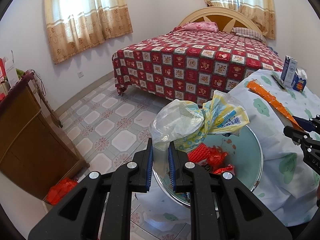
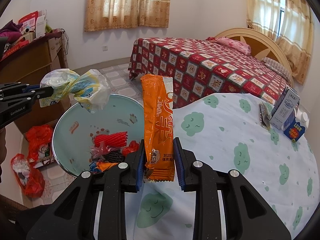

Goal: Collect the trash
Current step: 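Hold the clear wrapper and orange wrapper above the bucket with both grippers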

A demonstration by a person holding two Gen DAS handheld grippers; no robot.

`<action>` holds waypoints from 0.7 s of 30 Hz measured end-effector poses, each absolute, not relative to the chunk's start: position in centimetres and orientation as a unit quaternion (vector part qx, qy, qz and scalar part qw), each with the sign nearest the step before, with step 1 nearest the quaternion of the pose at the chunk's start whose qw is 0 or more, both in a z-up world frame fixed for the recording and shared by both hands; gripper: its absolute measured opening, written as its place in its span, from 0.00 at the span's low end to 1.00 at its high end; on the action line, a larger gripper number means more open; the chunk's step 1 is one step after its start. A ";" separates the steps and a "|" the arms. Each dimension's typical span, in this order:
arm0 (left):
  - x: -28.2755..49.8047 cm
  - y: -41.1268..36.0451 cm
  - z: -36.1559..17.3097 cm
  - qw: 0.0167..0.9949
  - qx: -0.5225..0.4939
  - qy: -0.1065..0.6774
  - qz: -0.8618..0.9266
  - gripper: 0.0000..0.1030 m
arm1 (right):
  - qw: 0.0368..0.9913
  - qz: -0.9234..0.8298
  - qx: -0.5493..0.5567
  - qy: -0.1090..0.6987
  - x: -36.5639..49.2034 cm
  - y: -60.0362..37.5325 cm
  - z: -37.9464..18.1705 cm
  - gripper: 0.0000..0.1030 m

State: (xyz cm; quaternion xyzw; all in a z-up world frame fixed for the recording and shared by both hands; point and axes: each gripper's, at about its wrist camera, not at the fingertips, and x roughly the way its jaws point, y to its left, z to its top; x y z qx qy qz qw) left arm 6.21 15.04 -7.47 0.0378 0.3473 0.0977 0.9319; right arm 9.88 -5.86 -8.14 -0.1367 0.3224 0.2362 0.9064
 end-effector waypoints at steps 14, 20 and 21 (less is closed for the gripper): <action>6.1 15.9 -7.6 0.930 0.032 0.349 0.110 0.14 | 0.901 0.252 -0.149 0.319 9.8 -4.4 -8.2 0.27; 6.0 16.1 -7.6 0.930 0.030 0.349 0.111 0.14 | 0.900 0.256 -0.152 0.319 9.6 -3.9 -8.3 0.27; 6.0 16.1 -7.6 0.930 0.030 0.349 0.111 0.14 | 0.899 0.257 -0.152 0.319 9.6 -3.9 -8.3 0.27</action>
